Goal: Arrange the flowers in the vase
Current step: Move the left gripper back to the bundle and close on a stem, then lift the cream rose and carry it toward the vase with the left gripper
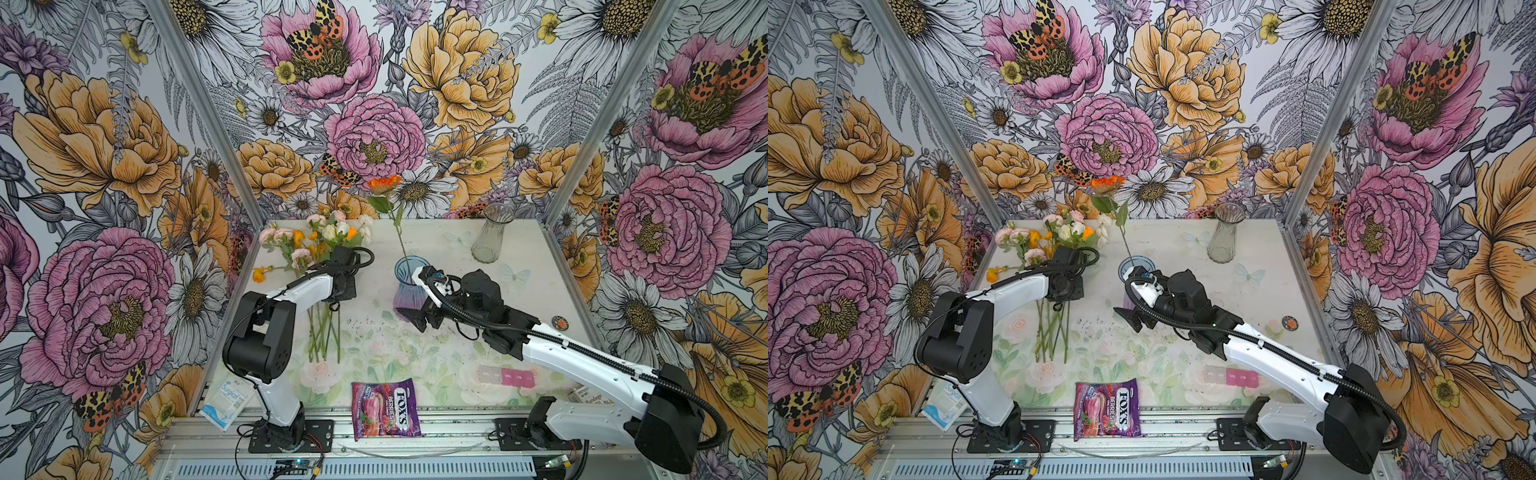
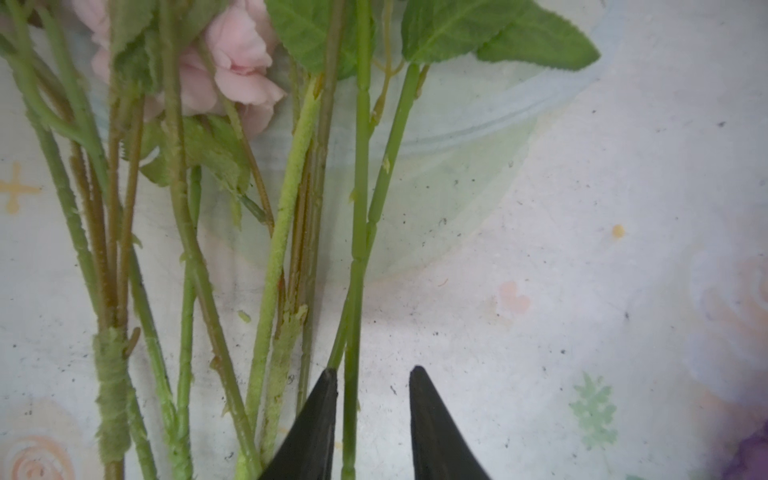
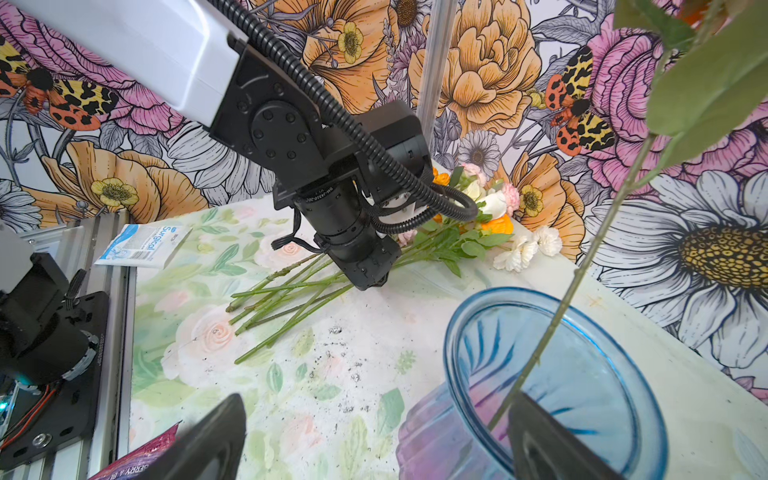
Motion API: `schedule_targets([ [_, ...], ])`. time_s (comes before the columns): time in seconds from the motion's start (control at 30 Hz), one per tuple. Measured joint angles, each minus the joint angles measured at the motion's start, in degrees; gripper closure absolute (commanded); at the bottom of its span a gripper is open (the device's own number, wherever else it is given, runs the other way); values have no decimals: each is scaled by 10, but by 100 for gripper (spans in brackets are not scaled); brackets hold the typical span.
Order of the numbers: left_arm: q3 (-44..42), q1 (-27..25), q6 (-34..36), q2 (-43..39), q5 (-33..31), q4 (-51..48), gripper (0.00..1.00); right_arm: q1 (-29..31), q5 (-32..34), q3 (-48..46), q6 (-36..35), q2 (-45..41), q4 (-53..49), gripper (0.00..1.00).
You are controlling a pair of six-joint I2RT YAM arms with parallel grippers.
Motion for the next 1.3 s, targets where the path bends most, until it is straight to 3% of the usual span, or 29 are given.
schedule_targets([
  [0.1,0,0,3,7,0,0,76,0,1,0,-1,0,0,2],
  [0.3,1,0,13,16,-9,-11,100,0,7,0,-2,0,0,1],
  [0.97,22,10,39,-136,-21,-64,100,0,22,0,-4,0,0,1],
  [1.3,-15,14,12,-327,17,-45,100,-20,3,0,15,-16,5,0],
])
